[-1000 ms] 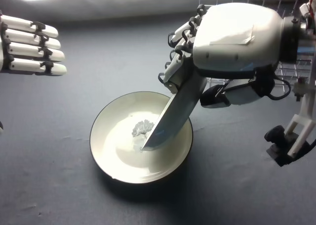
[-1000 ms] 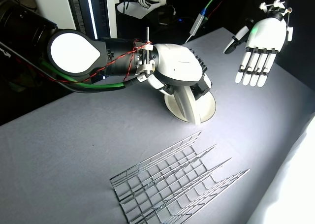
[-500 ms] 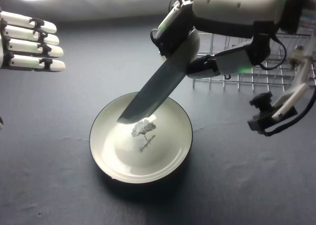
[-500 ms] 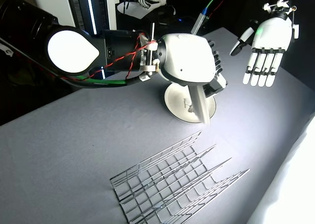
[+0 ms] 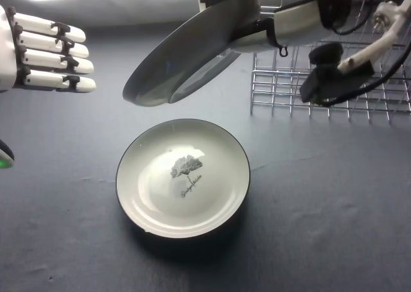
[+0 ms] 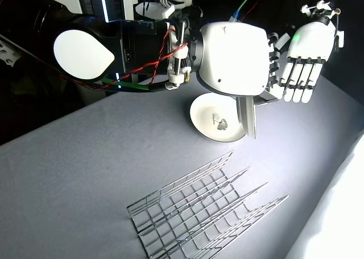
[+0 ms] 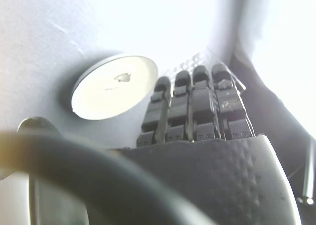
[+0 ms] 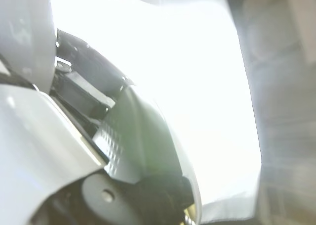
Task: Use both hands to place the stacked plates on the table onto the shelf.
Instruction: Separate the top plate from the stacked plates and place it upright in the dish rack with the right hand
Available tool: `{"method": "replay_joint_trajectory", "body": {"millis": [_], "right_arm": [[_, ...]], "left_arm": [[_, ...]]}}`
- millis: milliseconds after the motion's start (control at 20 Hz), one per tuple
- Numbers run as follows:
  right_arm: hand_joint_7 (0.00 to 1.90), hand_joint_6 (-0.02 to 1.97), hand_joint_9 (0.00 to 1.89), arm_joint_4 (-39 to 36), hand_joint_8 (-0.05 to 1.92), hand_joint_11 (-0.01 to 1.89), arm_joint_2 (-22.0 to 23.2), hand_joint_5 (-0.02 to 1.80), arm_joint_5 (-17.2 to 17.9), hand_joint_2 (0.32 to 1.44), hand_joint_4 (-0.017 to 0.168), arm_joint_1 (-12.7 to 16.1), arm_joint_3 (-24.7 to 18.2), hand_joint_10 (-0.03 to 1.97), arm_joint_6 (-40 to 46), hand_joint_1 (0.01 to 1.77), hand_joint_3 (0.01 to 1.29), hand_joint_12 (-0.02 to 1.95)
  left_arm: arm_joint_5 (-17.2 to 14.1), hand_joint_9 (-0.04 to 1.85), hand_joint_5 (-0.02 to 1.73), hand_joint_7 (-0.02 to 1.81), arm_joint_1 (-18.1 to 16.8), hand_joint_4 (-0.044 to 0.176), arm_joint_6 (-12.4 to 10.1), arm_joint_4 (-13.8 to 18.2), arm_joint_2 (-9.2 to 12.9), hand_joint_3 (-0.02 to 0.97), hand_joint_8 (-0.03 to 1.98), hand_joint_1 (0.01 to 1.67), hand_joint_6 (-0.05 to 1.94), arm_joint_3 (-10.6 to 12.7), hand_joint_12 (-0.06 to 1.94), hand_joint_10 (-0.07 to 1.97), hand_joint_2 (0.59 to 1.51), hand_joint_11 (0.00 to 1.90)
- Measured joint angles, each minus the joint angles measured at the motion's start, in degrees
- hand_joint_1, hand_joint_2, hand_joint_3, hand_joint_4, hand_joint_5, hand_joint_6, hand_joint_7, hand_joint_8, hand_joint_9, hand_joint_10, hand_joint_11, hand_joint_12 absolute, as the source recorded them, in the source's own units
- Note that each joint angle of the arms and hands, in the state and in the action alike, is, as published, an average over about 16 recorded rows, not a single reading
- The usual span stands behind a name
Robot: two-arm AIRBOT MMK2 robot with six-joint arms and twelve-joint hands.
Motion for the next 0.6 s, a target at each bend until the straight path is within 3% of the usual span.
{"method": "replay_joint_trajectory", "body": {"millis": [600], "right_arm": [[1.02,1.05,0.89,15.4,0.80,0.63,-0.2,0.89,-6.5,1.04,-0.008,2.8,1.2,1.22,0.6,1.38,0.01,1.29]], "left_arm": [[0.2,0.02,0.04,0.04,1.7,0.004,-0.3,0.3,-0.1,0.019,0.02,0.01,0.01,-1.1,0.01,0.00,1.044,0.01]]}}
